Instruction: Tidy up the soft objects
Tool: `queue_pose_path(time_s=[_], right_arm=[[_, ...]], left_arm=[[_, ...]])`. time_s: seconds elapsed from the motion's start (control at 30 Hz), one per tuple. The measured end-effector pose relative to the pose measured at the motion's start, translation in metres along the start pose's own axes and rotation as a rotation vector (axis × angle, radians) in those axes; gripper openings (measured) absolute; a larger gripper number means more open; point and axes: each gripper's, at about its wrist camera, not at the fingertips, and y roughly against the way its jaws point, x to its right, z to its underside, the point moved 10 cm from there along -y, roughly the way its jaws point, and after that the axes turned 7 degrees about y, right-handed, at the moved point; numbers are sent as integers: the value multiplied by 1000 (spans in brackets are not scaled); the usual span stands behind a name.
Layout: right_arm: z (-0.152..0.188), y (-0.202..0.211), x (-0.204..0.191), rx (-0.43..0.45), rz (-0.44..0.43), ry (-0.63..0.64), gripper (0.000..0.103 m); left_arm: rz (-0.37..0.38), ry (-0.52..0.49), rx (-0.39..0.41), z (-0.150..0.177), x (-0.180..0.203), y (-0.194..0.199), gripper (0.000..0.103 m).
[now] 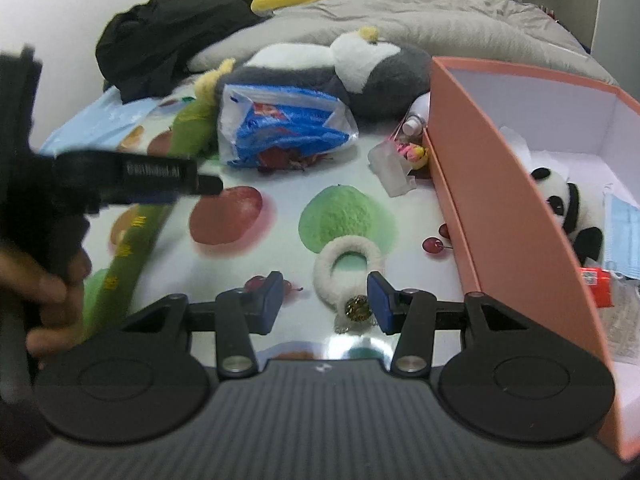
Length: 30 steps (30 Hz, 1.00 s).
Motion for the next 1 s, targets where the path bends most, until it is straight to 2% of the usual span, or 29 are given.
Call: queue_pose_path(time_s=[0.1,0.33,0.47,0.63,0.8,0.87,0.93,1.0], right_arm=[[1,-17,2,-25,18,15,55],[-4,-47,13,-37,39,36,55],[0,-62,15,-70,35,24,55],[-1,-63,16,-42,23,23,55],[-2,-63,17,-32,7,24,42],[-3,-63,18,-23,8,20,39],[-3,-63,19,-21,9,26,30],[-2,-62,20,-24,7,20,24]], left_arm=[[-8,-21,15,-15,-1,-14,74],[1,-67,47,-49,-1,-47,84],[30,-96,60,-61,3,-61,84],[44,-89,45,-67,3,-79,84],[77,-74,58,-69,3,-84,84],[105,-44,47,-70,3,-86,81],[126,-26,47,-72,4,-87,72],[128,-36,43,-72,8,-87,68]])
